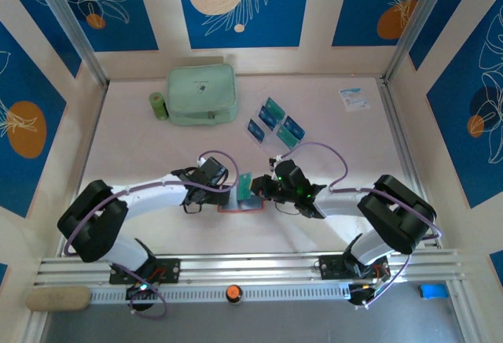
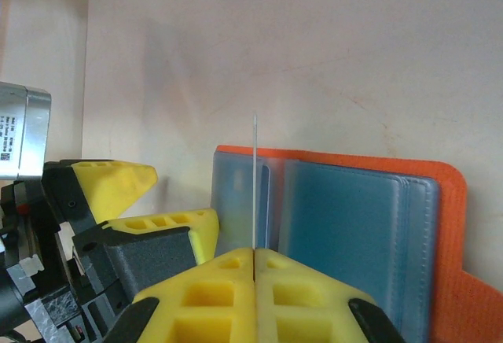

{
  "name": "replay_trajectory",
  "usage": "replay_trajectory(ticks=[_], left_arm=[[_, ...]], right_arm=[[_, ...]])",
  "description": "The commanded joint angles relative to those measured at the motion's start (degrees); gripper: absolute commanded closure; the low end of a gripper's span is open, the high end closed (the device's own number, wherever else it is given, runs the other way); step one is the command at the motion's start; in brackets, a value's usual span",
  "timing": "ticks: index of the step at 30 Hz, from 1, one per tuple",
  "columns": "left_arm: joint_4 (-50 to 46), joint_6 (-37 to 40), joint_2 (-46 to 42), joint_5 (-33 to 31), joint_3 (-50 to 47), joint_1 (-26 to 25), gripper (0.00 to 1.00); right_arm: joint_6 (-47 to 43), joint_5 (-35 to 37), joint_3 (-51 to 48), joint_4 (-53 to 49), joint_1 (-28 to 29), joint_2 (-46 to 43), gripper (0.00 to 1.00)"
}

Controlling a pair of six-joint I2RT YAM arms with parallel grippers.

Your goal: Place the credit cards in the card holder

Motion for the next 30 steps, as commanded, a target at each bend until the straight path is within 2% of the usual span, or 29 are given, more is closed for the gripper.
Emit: replay_trajectory(ticks=[1,30], left_arm=[[-1.1,-0.3,0.5,-1.2,-0.9,-0.7,0.0],[-0.7,-0.6,0.1,-1.0,-1.7,-0.6,0.0]], right_arm=[[0.1,-0.1,0.5,2.0,0.0,1.1,1.0],[1.7,-0.7,-2.1,5.1,0.8,4.1,1.0]])
